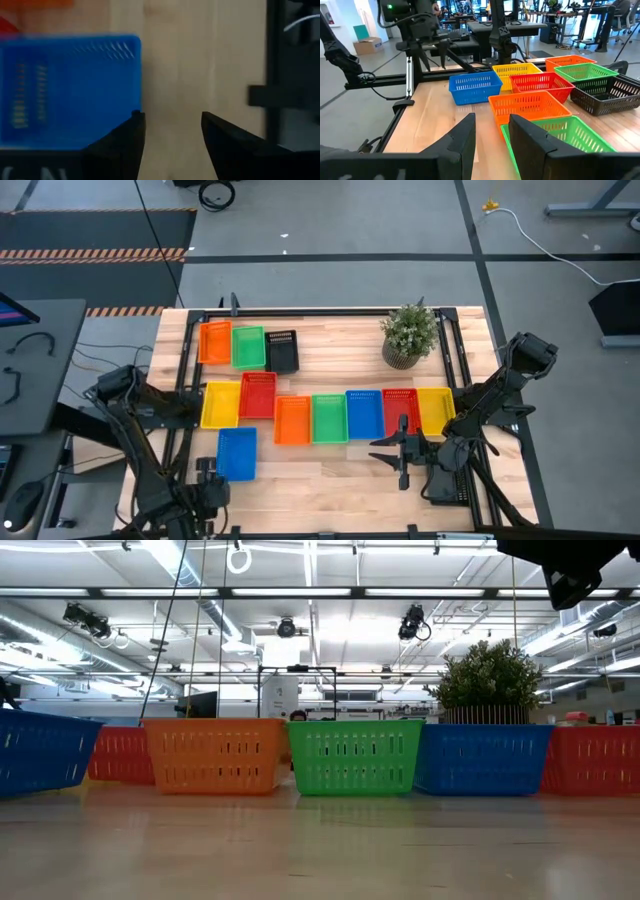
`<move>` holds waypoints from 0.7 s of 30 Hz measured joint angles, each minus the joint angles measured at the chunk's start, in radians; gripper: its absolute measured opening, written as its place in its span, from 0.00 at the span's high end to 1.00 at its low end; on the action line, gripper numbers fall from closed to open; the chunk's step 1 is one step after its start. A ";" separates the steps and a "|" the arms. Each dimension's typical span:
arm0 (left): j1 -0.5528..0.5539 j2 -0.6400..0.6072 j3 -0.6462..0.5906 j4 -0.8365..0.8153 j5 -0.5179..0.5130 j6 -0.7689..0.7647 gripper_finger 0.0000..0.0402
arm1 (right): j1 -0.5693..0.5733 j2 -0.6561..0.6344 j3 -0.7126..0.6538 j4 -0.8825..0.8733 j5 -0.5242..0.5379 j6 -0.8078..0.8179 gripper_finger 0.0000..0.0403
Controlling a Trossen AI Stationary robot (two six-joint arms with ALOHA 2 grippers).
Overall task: Stack baskets by color
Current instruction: Stack the left blue bin on top of the right blue bin
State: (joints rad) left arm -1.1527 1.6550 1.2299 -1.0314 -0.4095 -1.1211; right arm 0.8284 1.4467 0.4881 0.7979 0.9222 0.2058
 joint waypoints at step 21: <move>0.040 0.000 -0.220 0.172 0.228 -0.003 0.97 | 0.000 0.000 0.000 0.001 0.000 0.013 0.70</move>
State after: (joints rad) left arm -1.1127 1.6554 1.0103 -0.8595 -0.1814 -1.1237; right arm 0.8284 1.4467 0.4881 0.7986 0.9221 0.2183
